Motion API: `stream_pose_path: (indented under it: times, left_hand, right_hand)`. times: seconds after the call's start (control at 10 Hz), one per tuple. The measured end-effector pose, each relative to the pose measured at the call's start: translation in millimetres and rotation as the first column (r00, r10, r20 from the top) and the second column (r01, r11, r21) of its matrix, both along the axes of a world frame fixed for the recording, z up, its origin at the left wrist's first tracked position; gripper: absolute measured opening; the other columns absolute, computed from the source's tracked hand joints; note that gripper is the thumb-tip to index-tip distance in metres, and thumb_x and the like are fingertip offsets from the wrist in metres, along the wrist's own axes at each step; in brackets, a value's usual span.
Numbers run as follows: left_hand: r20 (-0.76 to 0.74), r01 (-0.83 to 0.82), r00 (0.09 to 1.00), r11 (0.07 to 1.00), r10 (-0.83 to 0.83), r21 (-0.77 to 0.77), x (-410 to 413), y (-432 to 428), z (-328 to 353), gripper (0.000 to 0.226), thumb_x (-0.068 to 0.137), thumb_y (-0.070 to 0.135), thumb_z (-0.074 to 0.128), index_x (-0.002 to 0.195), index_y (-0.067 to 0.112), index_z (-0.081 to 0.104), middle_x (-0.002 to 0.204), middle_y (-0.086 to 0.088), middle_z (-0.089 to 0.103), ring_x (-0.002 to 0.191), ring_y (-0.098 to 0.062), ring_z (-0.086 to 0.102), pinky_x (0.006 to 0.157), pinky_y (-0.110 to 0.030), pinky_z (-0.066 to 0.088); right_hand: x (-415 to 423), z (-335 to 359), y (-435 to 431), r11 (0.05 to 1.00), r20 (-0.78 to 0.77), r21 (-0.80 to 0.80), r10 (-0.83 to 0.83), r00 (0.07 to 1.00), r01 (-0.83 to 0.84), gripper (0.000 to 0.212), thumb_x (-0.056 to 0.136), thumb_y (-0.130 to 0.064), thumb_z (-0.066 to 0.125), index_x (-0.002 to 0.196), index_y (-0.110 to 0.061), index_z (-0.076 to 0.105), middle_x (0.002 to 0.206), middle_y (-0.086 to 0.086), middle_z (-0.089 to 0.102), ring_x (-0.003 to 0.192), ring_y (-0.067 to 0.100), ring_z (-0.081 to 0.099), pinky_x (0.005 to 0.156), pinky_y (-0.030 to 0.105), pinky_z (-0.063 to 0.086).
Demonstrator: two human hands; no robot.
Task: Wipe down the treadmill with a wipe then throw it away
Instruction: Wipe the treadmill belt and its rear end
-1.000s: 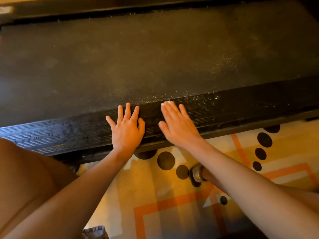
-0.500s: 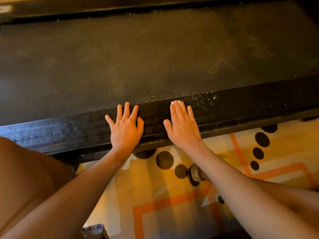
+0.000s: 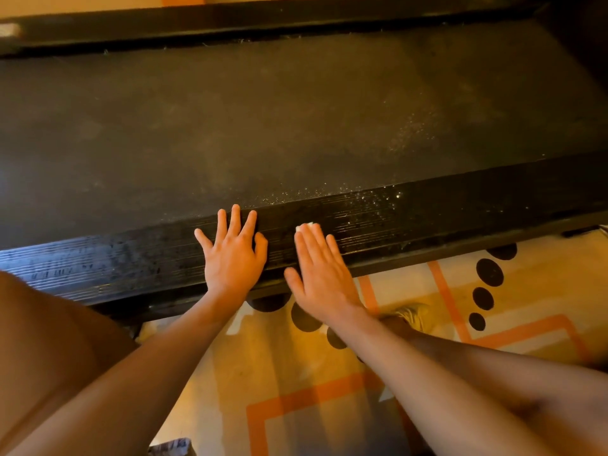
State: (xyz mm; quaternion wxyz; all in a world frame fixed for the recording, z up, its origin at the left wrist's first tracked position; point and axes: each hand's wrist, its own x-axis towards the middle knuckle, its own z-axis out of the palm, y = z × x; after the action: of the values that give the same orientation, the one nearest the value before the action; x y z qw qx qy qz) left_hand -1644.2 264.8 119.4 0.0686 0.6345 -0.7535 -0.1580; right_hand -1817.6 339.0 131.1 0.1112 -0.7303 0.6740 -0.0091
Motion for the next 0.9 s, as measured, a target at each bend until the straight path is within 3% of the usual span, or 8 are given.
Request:
stream_pose_path:
  times: [0.1,0.2,0.3,0.4,0.5,0.7,0.9]
  left_hand:
    - [-0.003,0.003,1.000,1.000,-0.003,0.006,-0.1,0.2,-1.0,0.056,0.108,0.046,0.027,0.161,0.028,0.025,0.171,-0.006,0.014,0.158,-0.030,0.003,0.120,-0.071,0.002]
    - [-0.002,0.010,1.000,1.000,-0.010,0.002,-0.2,-0.1,-1.4,0.056,0.109,0.046,0.026,0.161,0.028,0.025,0.171,-0.006,0.014,0.158,-0.030,0.004,0.120,-0.071,0.001]
    - [-0.008,0.009,1.000,1.000,-0.009,-0.005,-0.5,-0.9,-1.2,0.056,0.109,0.045,0.027,0.161,0.028,0.026,0.171,-0.007,0.015,0.158,-0.031,0.004,0.120,-0.071,0.002]
    - [-0.004,-0.002,1.000,1.000,0.002,-0.007,-0.5,-0.4,-2.0,0.056,0.108,0.045,0.028,0.162,0.027,0.026,0.170,-0.007,0.015,0.158,-0.031,0.005,0.120,-0.071,0.002]
    - [0.006,0.002,1.000,1.000,-0.002,-0.005,-0.4,0.3,-3.1,0.056,0.108,0.045,0.028,0.161,0.027,0.026,0.170,-0.007,0.015,0.158,-0.031,0.005,0.120,-0.071,0.002]
    - [-0.010,0.002,1.000,1.000,-0.002,-0.003,-0.6,-0.5,0.6,0.055,0.109,0.044,0.028,0.161,0.027,0.027,0.170,-0.007,0.016,0.158,-0.030,0.006,0.120,-0.071,0.003]
    - [-0.006,-0.027,1.000,0.998,0.028,0.065,-6.7,-6.0,6.6,0.056,0.108,0.045,0.032,0.161,0.029,0.026,0.171,-0.006,0.013,0.158,-0.032,0.001,0.119,-0.073,0.000]
  right_hand:
    - [-23.3,1.9,-2.7,0.993,-0.032,0.012,0.114,0.993,-0.114,0.068,0.108,-0.051,0.019,0.164,-0.014,0.009,0.172,0.004,0.002,0.158,0.017,-0.008,0.129,0.045,0.004]
    - [-64.9,9.2,-14.8,1.000,-0.117,-0.009,0.028,0.993,-0.030,0.071,0.107,-0.055,0.010,0.164,-0.014,0.005,0.173,0.004,0.001,0.158,0.018,-0.007,0.129,0.043,0.000]
    - [-56.3,10.0,-11.3,0.997,-0.094,-0.028,-0.077,0.993,0.075,0.076,0.105,-0.059,0.009,0.164,-0.011,0.006,0.172,0.007,0.000,0.159,0.021,-0.007,0.129,0.044,0.002]
    - [-17.0,1.3,7.4,1.000,0.018,-0.004,0.019,1.000,-0.019,0.074,0.106,-0.057,0.016,0.164,-0.011,0.007,0.172,0.006,0.000,0.158,0.019,-0.010,0.129,0.043,0.000]
    - [-29.7,-0.6,7.7,0.996,0.013,-0.011,0.087,0.996,-0.087,0.071,0.107,-0.055,0.017,0.164,-0.014,0.008,0.172,0.003,0.002,0.158,0.016,-0.009,0.129,0.043,0.002]
    - [-69.4,8.9,5.3,1.000,-0.091,-0.010,0.007,0.996,-0.008,0.076,0.106,-0.059,0.013,0.164,-0.011,0.003,0.172,0.006,-0.004,0.158,0.019,-0.012,0.129,0.043,0.000]
    - [-46.8,6.5,9.3,0.999,0.014,0.016,0.028,1.000,-0.028,0.070,0.107,-0.055,0.014,0.165,-0.017,0.003,0.172,0.000,-0.005,0.157,0.015,-0.015,0.127,0.038,-0.010]
